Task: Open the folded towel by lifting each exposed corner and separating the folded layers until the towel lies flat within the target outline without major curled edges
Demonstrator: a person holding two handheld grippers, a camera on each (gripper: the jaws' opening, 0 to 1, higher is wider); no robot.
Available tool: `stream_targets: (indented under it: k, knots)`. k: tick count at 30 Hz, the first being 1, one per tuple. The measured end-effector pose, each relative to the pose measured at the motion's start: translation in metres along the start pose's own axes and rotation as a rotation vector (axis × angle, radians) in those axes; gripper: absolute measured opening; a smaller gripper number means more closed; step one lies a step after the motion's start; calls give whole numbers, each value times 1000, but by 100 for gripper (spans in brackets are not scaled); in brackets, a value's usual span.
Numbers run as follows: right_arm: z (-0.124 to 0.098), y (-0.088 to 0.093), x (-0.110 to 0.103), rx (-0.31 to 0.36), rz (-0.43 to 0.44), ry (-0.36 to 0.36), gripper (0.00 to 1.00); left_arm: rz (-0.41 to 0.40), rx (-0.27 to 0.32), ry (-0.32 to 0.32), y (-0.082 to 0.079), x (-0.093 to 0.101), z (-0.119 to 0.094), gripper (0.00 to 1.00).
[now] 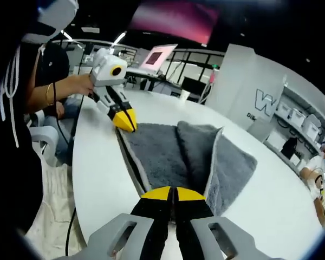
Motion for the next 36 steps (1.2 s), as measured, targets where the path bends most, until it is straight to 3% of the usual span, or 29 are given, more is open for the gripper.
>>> stream_targets:
  k: [9, 18, 22, 27, 36]
  knots:
    - [6, -35, 26, 86, 76, -38, 0, -83, 83, -60, -2, -14, -12, 2]
    - [10, -63, 52, 110, 101, 5, 0, -151, 202, -123, -14, -28, -31, 5]
    - [15, -69, 58, 105, 98, 16, 1, -190, 237, -146, -16, -34, -37, 11]
    - [22, -77, 61, 107, 85, 20, 7, -170, 194, -164, -9, -32, -34, 30]
    - [33, -90, 77, 136, 122, 63, 9, -150, 156, -166, -3, -26, -32, 43]
Point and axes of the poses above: the point that each gripper's makers call its tool centre point, and the gripper's own axes: z roughly forward along the fingers, x roughly to its right, y roughly out of its underside, the point moved 3 cm from there along -z, roughly backward along the fingers, and after that the axes turned 15 degrees about -x, right-handed, at the moved point
